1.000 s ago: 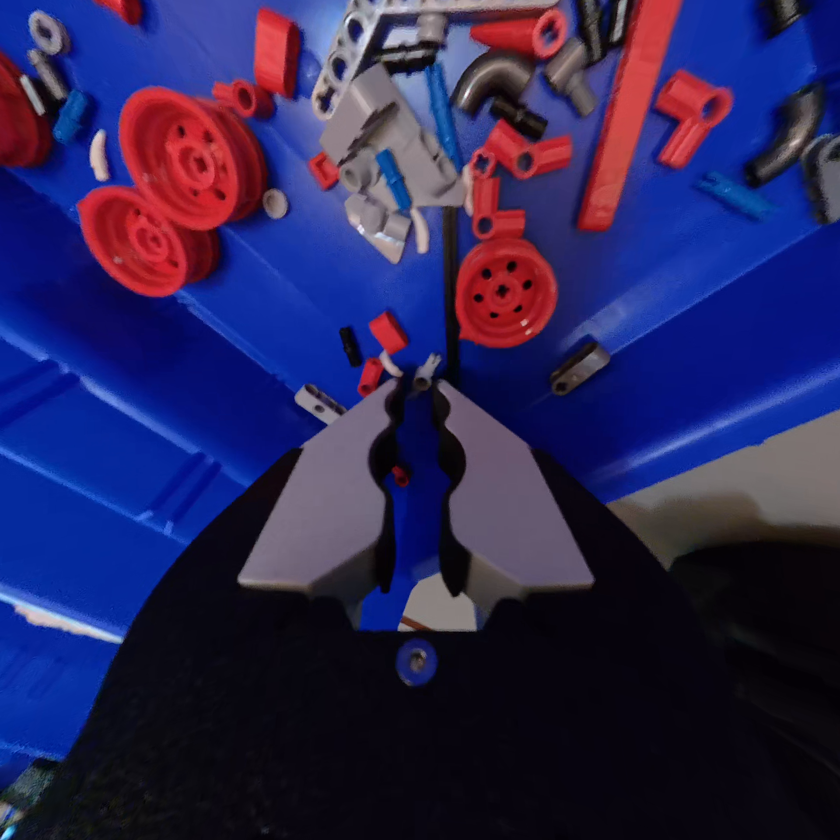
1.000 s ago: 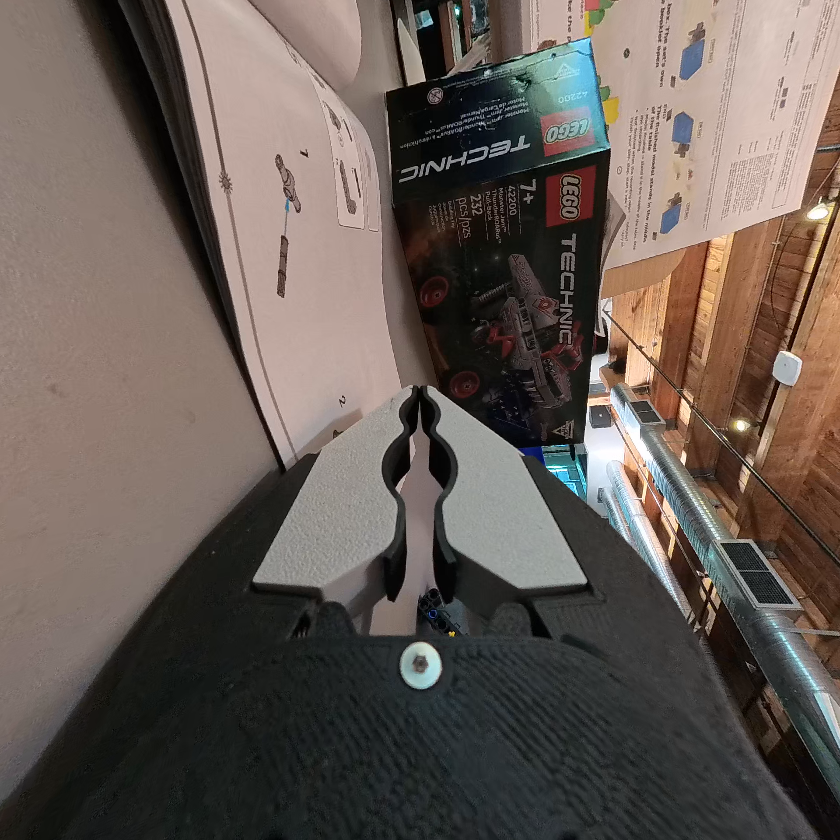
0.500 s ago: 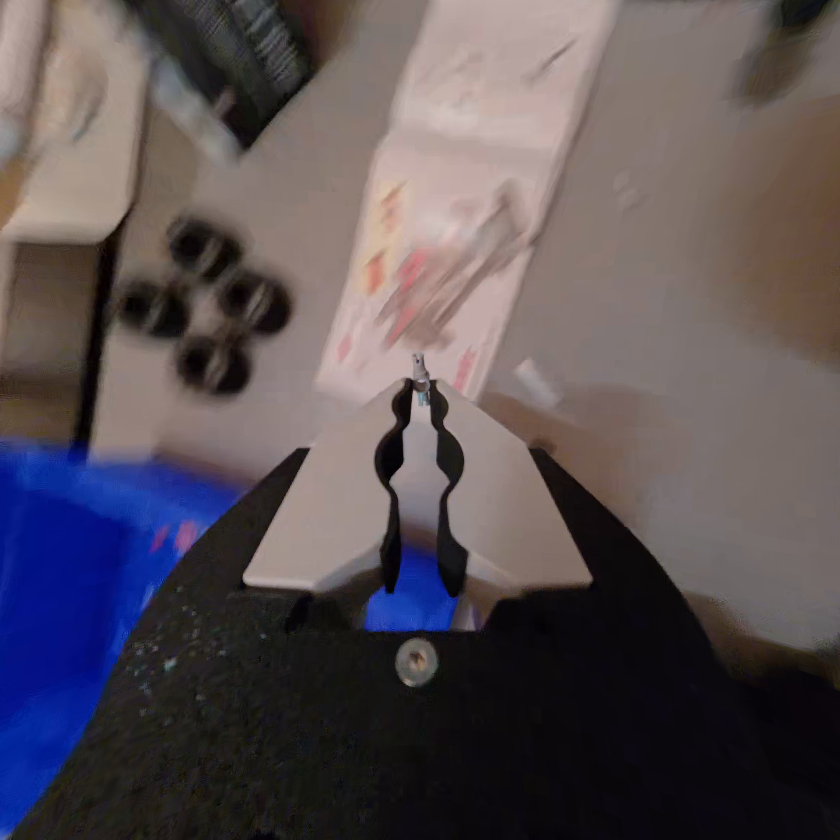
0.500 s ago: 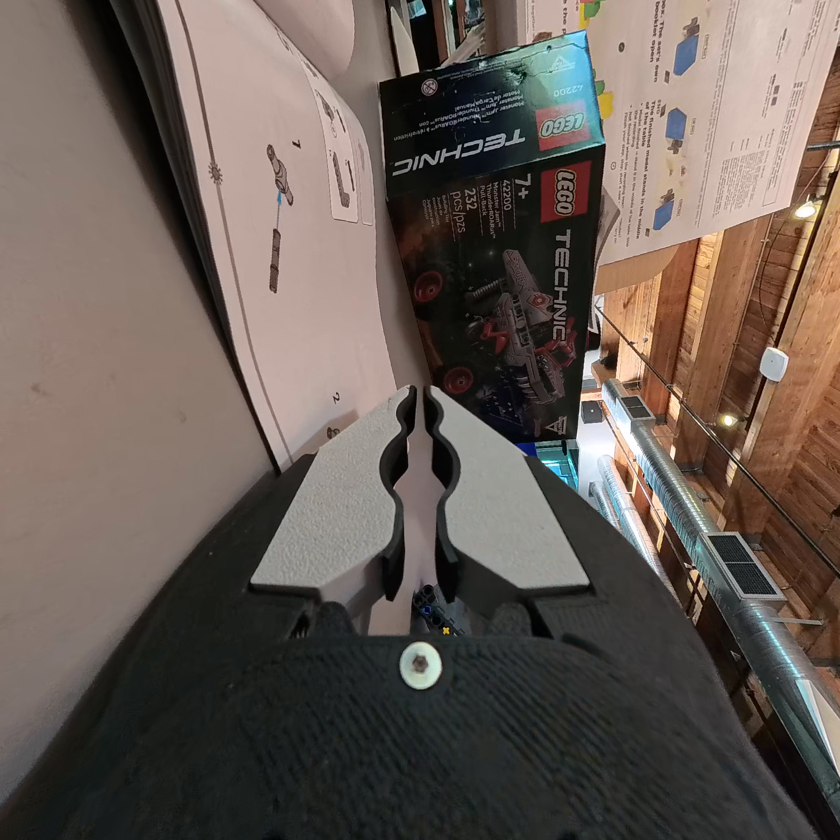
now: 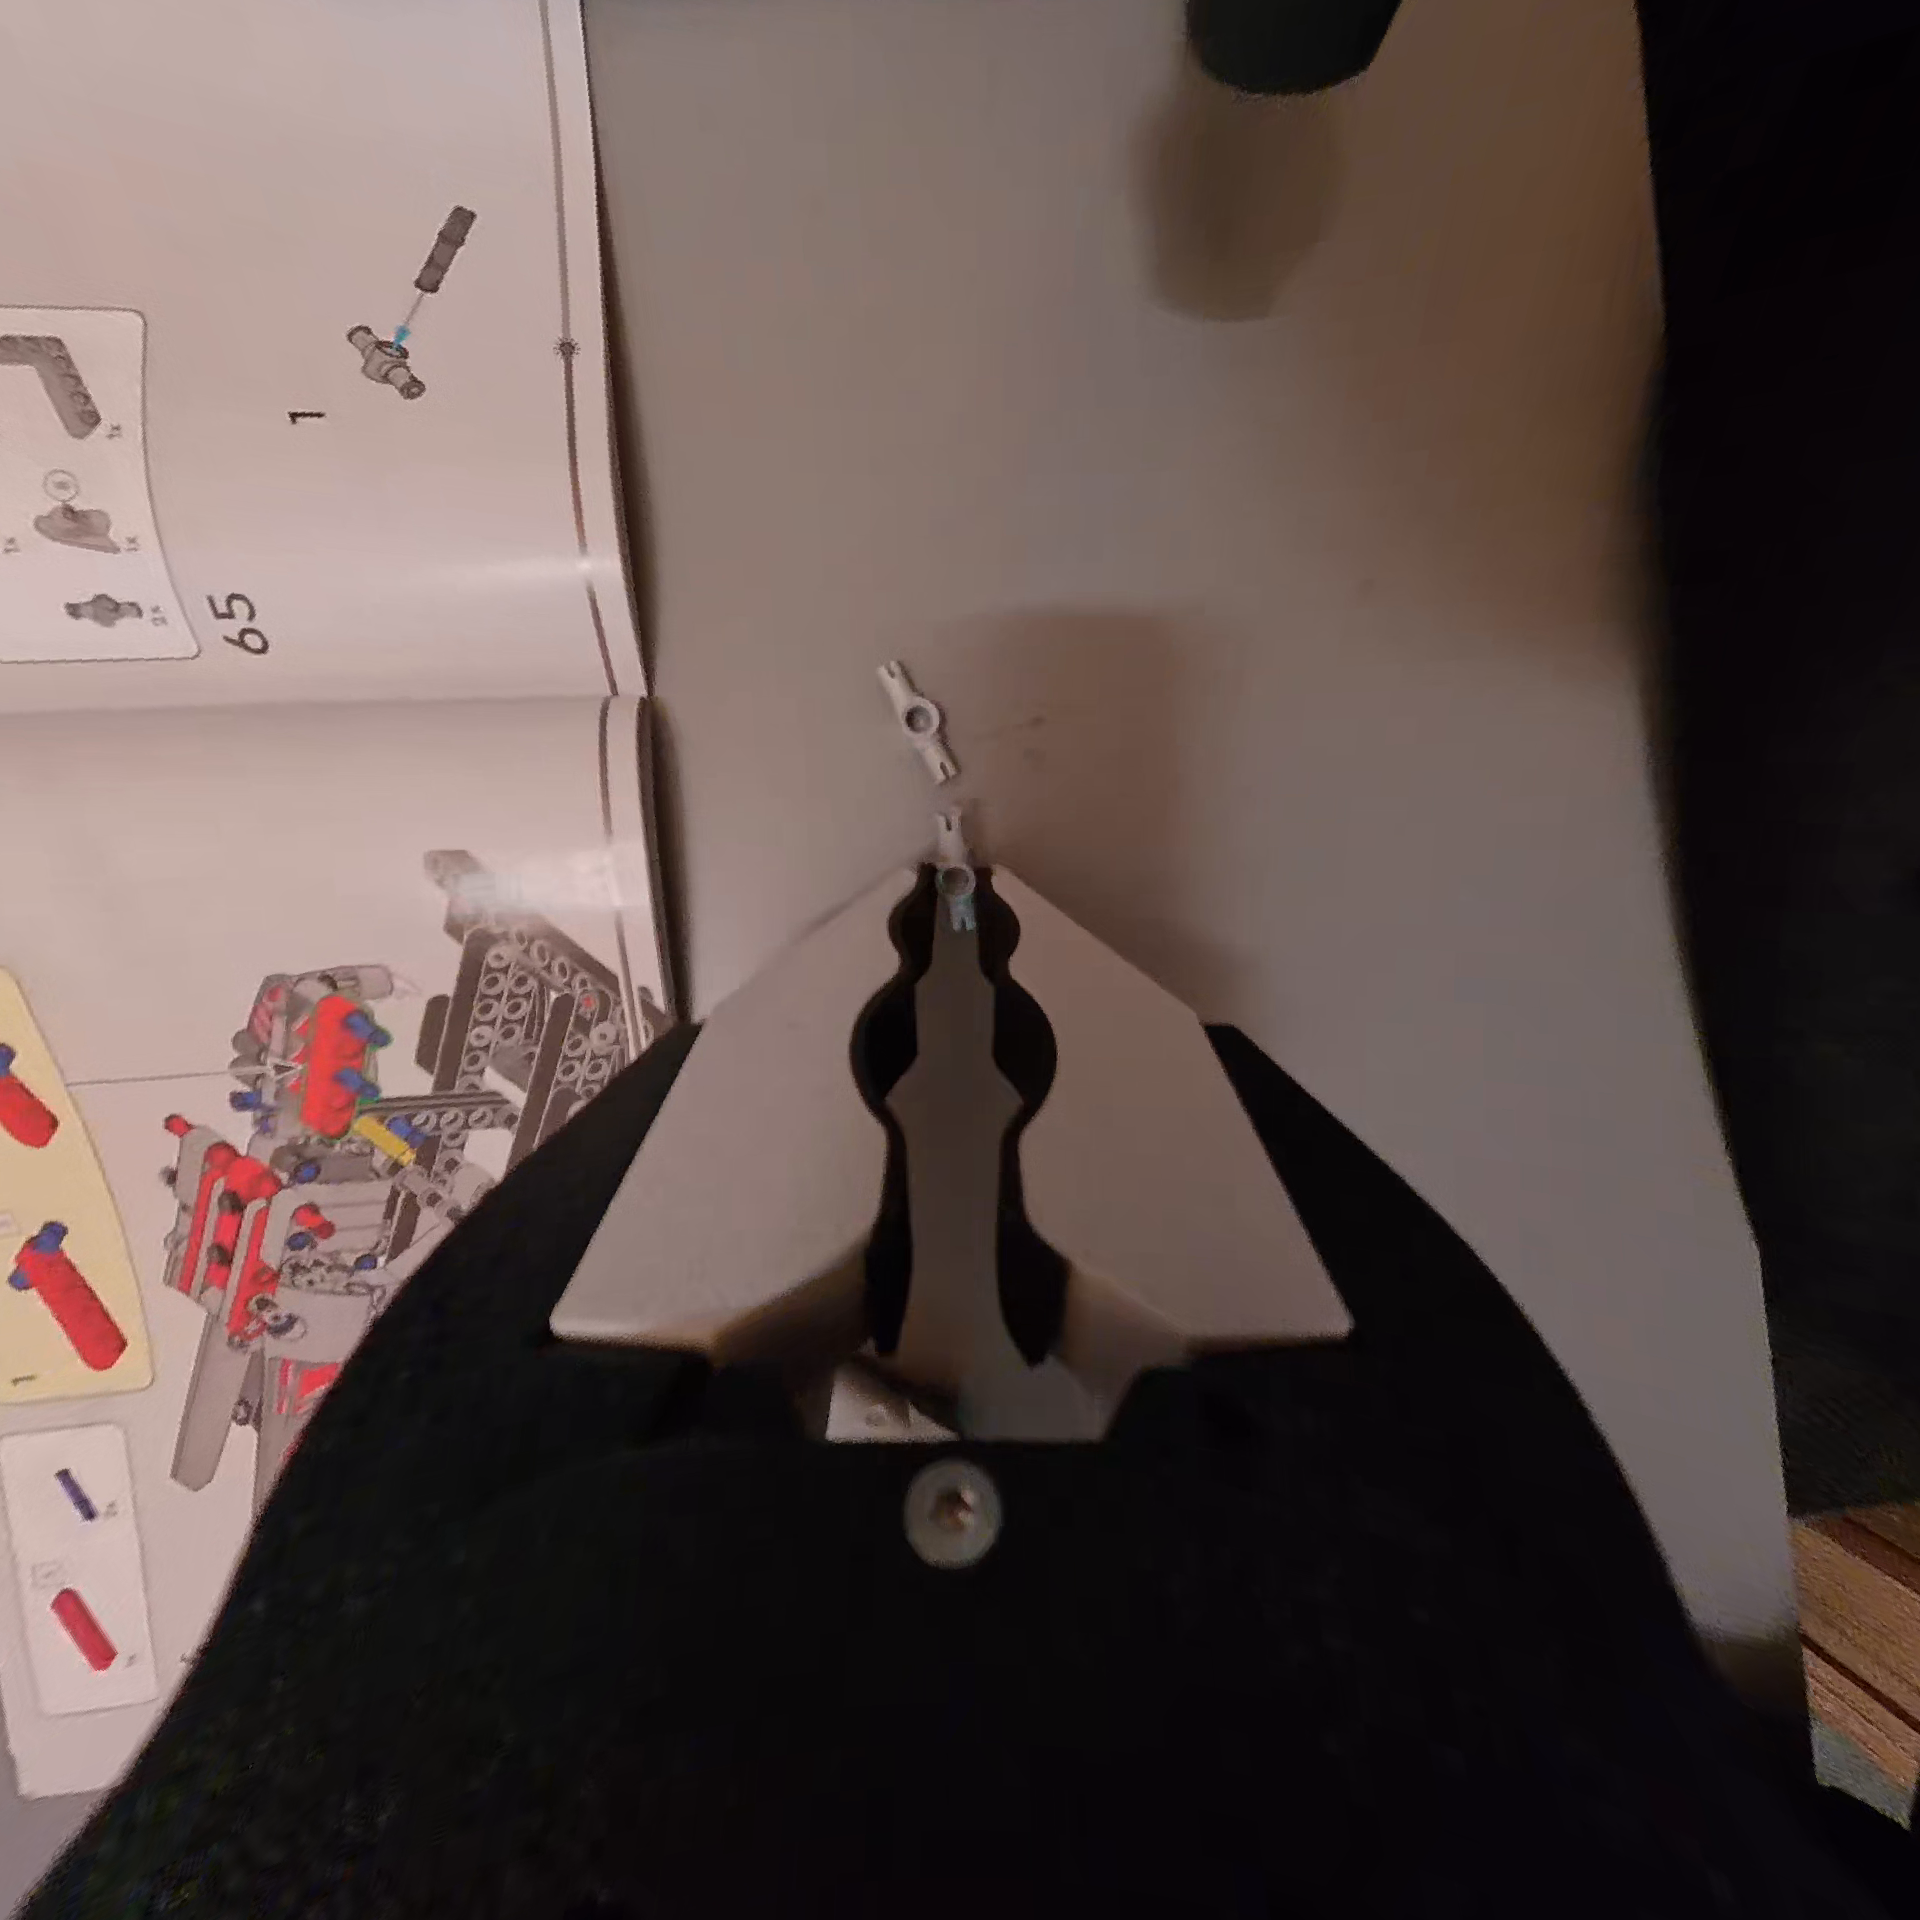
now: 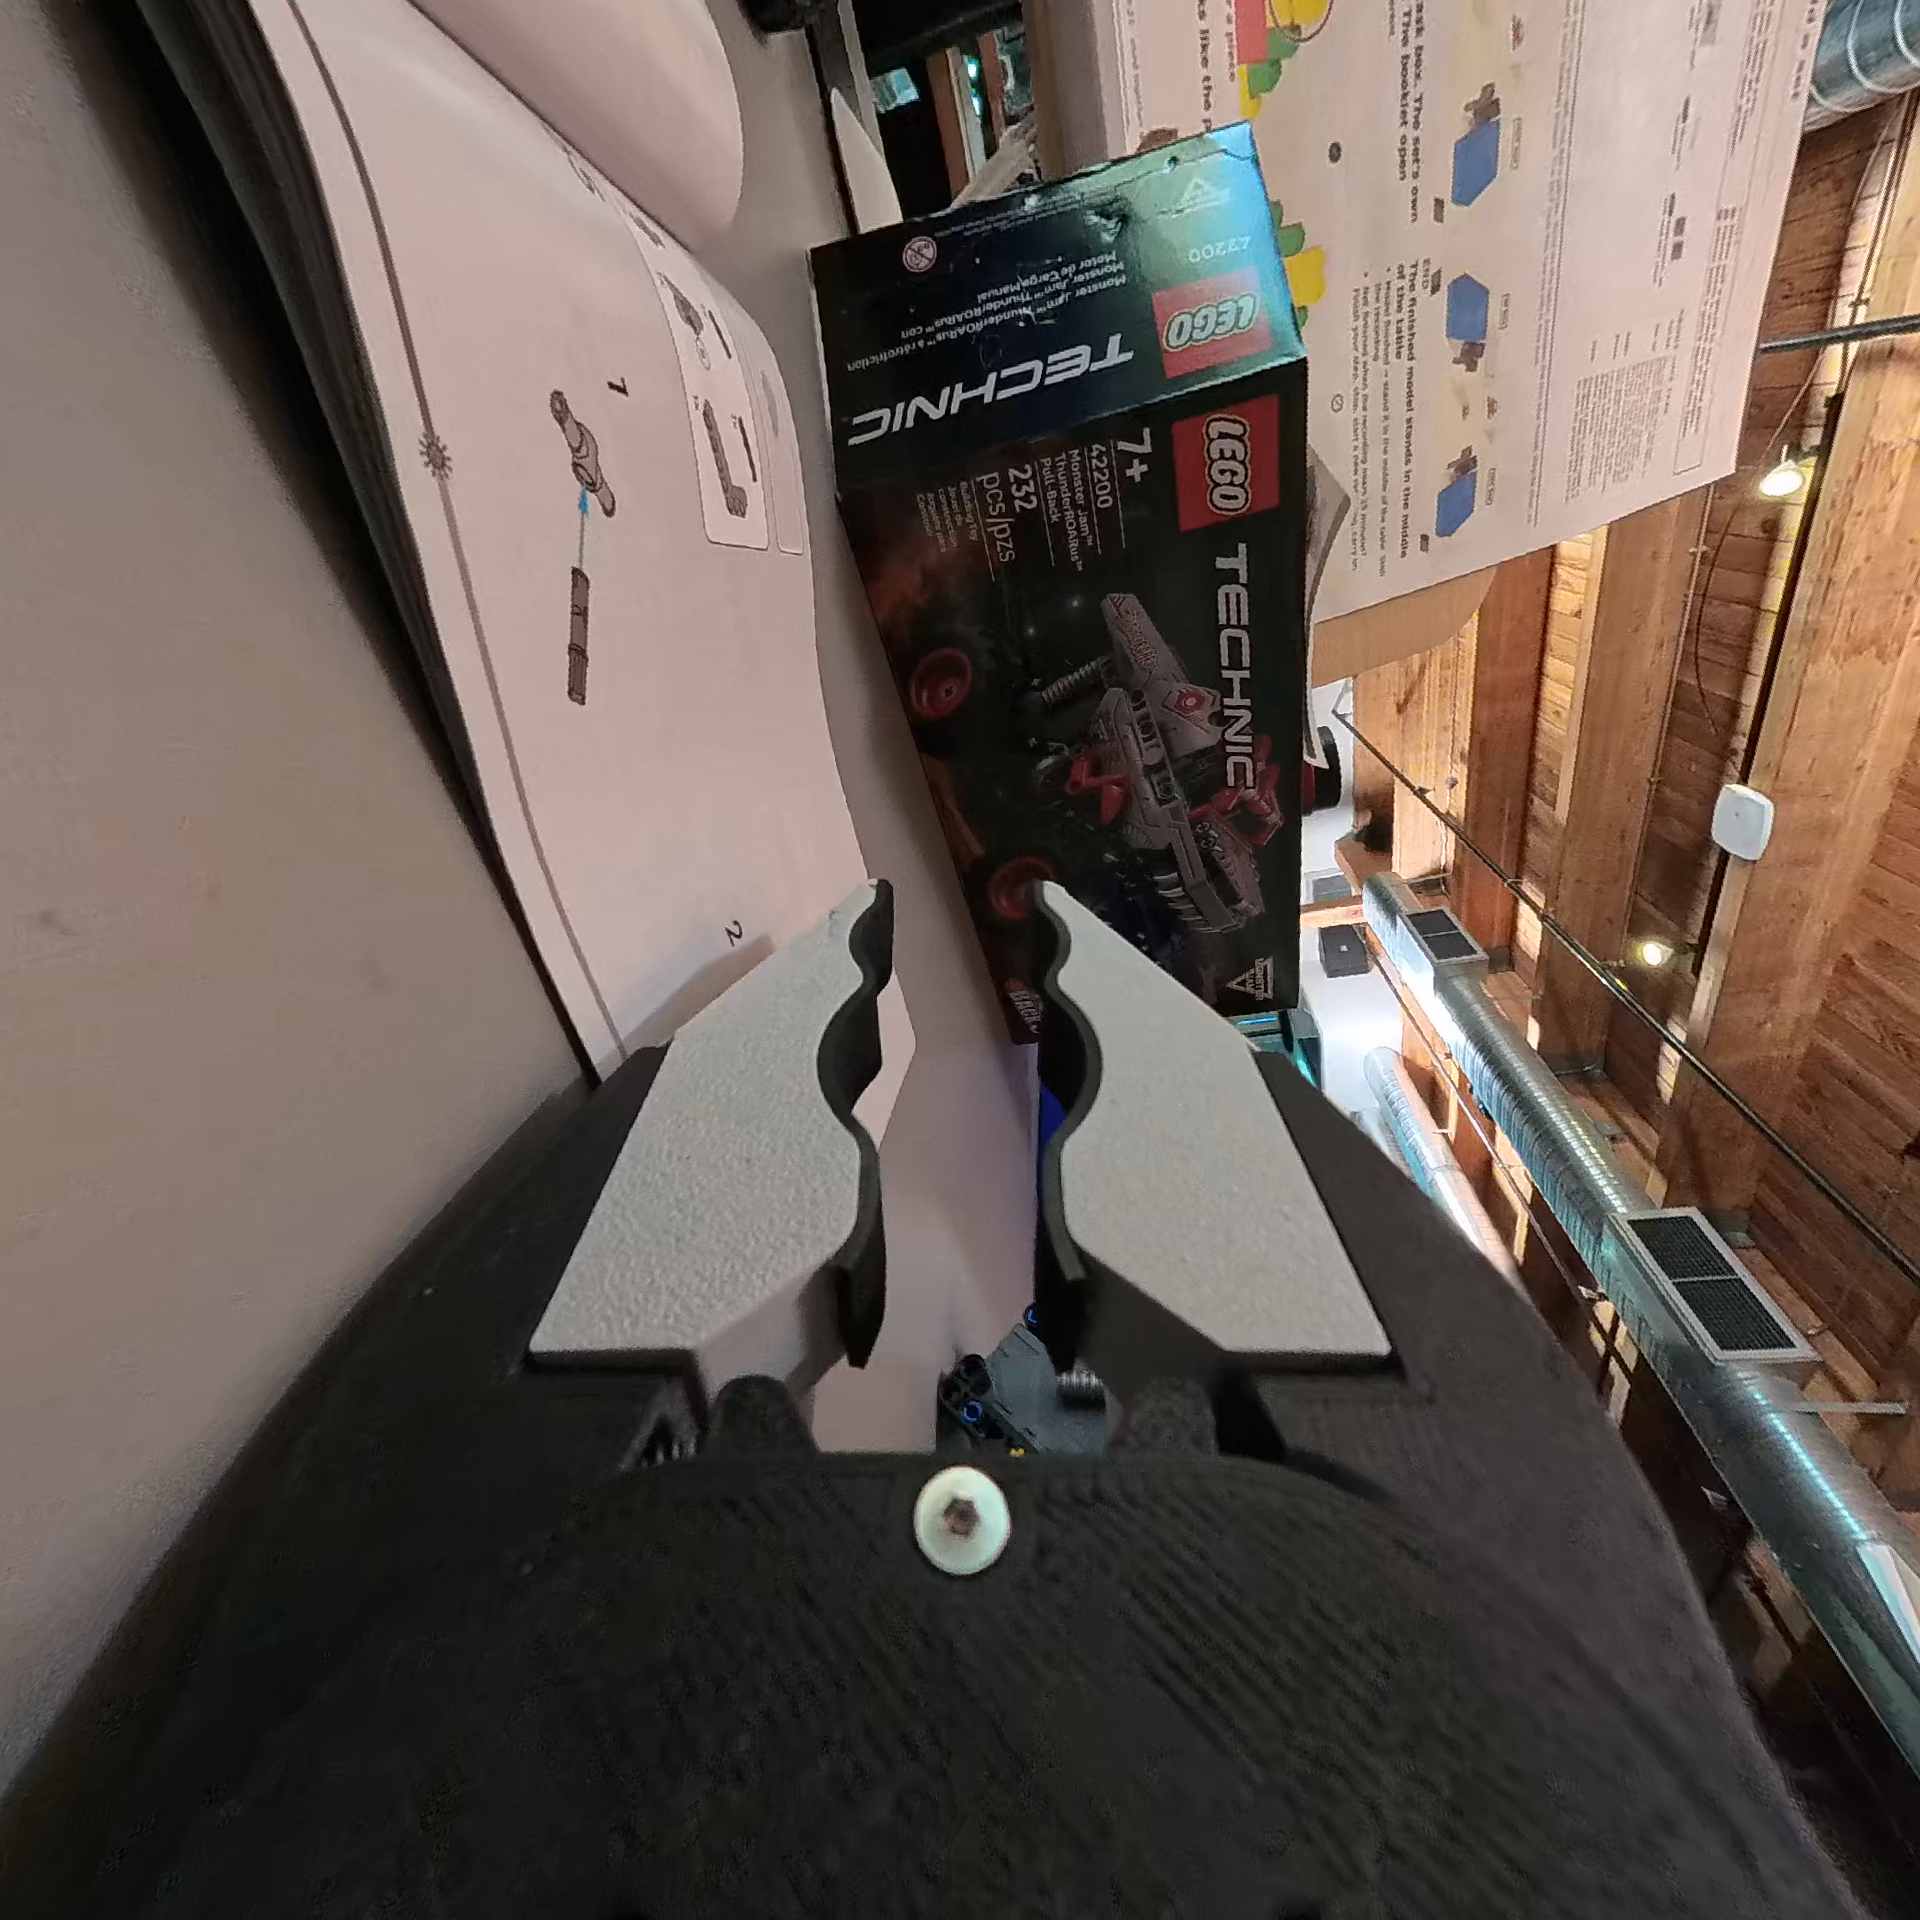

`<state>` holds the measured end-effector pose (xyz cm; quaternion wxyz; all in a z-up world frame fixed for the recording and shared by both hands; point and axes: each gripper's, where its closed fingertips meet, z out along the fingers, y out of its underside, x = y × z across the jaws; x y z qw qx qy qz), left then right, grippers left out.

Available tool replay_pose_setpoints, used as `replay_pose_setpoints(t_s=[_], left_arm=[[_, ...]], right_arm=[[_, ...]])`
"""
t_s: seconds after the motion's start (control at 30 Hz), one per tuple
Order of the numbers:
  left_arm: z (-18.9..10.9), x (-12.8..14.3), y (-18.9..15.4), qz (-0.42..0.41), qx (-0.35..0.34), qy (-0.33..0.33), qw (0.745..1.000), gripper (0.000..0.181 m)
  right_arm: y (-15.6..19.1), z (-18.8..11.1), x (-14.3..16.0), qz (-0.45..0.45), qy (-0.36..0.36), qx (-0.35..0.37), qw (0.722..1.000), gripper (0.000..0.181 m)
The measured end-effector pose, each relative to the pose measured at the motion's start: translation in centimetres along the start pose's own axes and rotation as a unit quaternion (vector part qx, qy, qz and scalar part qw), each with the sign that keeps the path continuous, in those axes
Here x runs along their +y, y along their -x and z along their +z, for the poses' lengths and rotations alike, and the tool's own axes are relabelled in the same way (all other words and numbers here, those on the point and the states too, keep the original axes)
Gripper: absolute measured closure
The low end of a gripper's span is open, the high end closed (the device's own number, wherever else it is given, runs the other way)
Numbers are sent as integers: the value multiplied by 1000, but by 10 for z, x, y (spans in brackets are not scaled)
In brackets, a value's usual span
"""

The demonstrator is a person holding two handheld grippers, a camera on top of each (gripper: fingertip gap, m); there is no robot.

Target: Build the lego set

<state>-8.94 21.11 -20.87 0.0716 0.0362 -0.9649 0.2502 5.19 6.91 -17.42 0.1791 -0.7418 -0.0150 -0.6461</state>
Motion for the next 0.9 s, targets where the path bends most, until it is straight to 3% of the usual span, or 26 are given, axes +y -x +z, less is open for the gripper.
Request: replay_pose_setpoints(t_s=[0.3, 0.53, 0.7, 0.9], left_arm=[[-26, 2, 10, -17, -10, -29, 999, 171], [-105, 8, 52, -84, -127, -113, 982, 171], [-183, 59, 92, -169, -247, -145, 943, 173], [-252, 164, 122, -303, -370, -109, 872, 170]], right_arm=[[3, 2, 3, -5, 9, -5, 1000, 157], [3, 2, 3, -6, 10, -6, 1000, 157], [3, 2, 3, -5, 11, -6, 1000, 156], [2, 2, 4, 1, 12, -5, 1000, 152]])
